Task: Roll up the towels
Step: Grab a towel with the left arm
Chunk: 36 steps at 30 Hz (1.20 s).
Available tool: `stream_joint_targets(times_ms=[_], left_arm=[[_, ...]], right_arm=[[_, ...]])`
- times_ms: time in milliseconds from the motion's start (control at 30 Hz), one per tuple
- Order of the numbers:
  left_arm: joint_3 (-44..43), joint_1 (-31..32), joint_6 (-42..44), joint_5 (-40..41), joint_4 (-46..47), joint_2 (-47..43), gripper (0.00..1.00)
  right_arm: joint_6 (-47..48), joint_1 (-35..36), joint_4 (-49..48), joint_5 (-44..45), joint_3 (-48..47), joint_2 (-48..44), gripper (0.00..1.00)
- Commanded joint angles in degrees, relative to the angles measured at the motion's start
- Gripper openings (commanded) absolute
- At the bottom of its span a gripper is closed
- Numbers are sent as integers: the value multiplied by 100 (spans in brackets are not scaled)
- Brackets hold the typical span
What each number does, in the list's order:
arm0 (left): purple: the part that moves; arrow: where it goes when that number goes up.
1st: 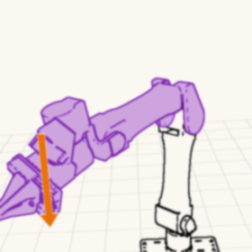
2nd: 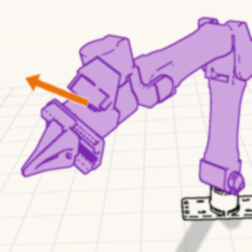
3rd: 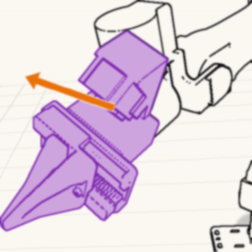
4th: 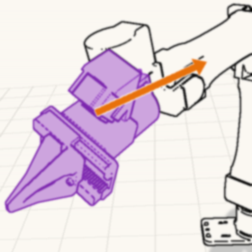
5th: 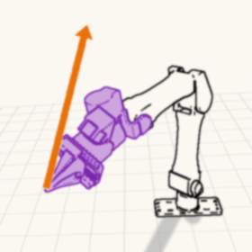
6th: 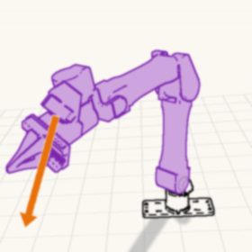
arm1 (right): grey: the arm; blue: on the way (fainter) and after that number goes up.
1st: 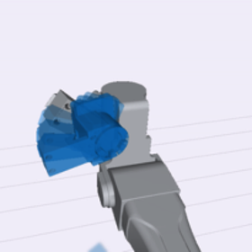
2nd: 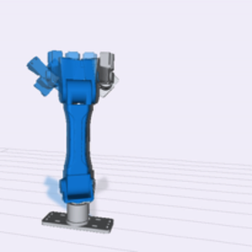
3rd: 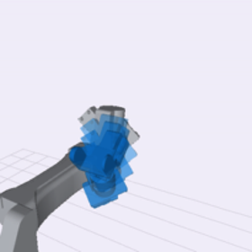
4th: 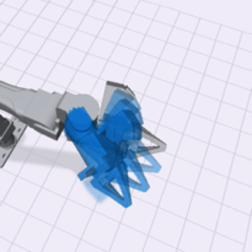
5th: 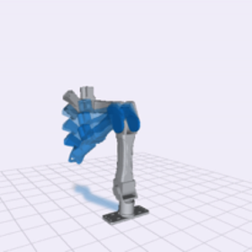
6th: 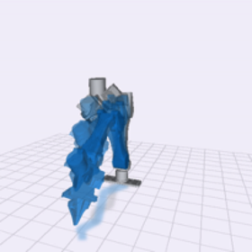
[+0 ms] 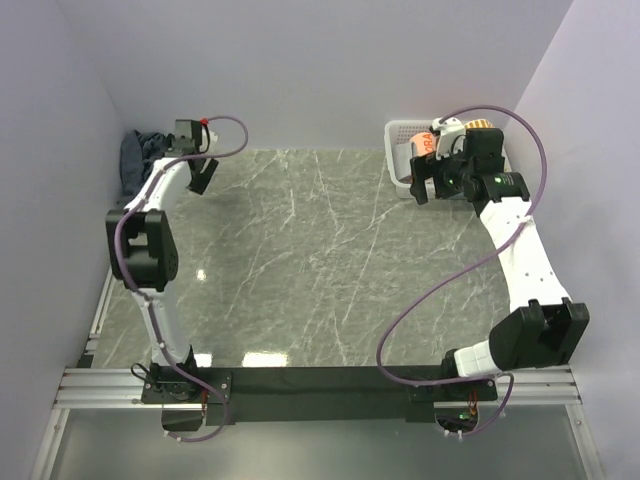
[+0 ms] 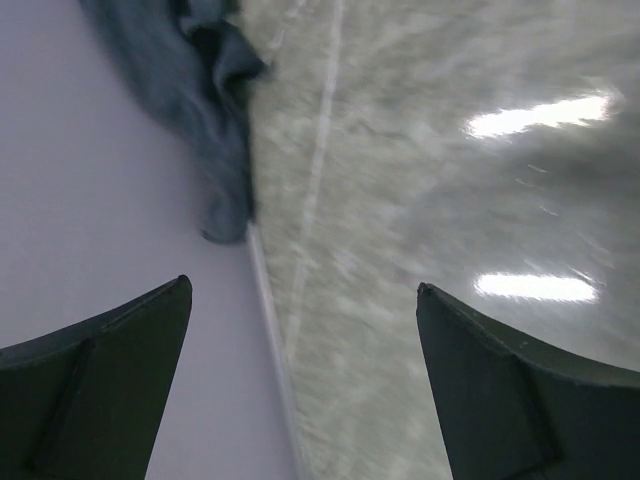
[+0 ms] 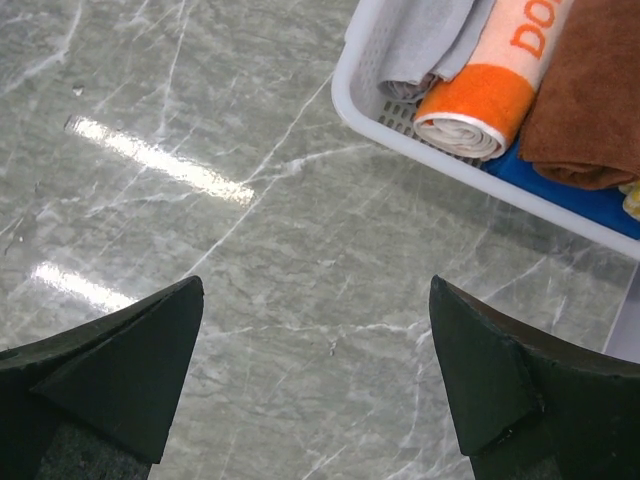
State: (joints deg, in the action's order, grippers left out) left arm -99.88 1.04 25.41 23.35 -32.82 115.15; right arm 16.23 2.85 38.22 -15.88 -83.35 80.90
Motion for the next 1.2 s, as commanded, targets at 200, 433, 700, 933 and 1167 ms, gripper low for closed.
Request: stream_joint_targets(times_ms=[200, 433, 700, 933, 1167], left_arm=[[-1058, -235, 2283, 1171, 2068, 1798, 99], [-1806, -385, 3285, 1242, 2965, 2985, 99], [-2747, -736, 4208, 1373, 3984, 4278, 99], [-2801, -1158, 4499, 1435, 4459, 4613, 99], [-2757, -1334, 4587, 1374, 4837, 4710, 90]], right_arm=[[-5, -4, 63, 418, -1016, 760, 100], [29, -13, 159, 884, -1569, 1286, 100], [-49, 5, 739, 1201, -2756, 1973, 100], [-23, 84, 881, 1526, -3152, 2210, 100], [82, 137, 907, 1614, -3039, 2149, 100]])
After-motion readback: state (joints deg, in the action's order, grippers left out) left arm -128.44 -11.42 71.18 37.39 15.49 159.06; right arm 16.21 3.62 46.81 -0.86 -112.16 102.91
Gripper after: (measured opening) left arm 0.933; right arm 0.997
